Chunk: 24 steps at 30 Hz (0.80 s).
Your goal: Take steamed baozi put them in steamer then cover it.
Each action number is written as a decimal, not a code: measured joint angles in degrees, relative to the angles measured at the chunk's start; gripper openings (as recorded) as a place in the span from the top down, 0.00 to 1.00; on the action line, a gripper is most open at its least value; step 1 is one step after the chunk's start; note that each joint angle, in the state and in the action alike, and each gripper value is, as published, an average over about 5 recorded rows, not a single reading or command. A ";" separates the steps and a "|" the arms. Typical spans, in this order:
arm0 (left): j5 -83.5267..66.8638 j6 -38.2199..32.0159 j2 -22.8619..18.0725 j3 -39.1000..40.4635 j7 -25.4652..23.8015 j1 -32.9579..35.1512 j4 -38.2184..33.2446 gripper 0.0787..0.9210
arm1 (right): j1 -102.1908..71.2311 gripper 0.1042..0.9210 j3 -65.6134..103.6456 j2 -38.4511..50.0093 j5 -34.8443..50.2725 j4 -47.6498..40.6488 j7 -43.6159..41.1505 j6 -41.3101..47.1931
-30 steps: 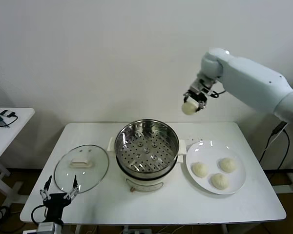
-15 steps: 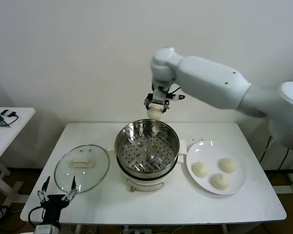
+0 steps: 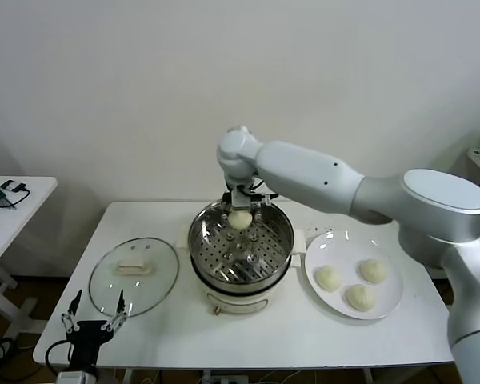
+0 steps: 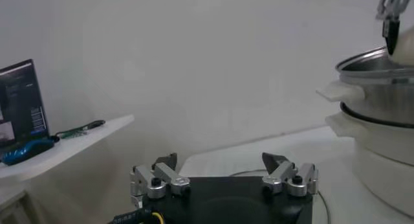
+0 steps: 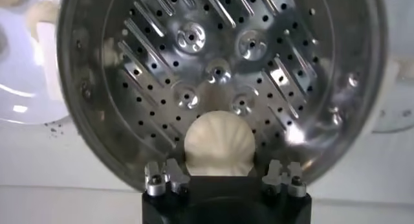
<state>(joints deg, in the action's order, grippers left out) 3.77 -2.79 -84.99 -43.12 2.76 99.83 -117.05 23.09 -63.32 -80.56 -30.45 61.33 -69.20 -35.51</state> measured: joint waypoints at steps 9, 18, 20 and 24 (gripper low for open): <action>-0.01 0.05 -0.20 0.11 0.08 0.09 0.28 0.12 | -1.94 0.22 0.68 -0.61 -2.85 -1.28 0.83 -0.75; 0.02 0.06 -0.26 0.07 0.27 0.14 0.47 0.12 | -1.96 0.12 1.52 0.12 -3.17 -1.31 1.24 -0.92; 0.05 0.06 -0.26 0.08 0.30 0.19 0.47 0.12 | -1.42 0.12 1.54 0.57 -2.55 -0.77 1.24 -0.82; 0.14 0.05 -0.26 0.12 0.37 0.41 0.47 0.12 | 0.84 0.12 0.76 2.26 0.51 1.05 1.51 0.01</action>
<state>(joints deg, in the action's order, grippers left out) 3.91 -2.74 -85.25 -43.00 3.12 100.24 -116.58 23.92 -62.56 -78.30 -29.94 62.38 -67.69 -35.50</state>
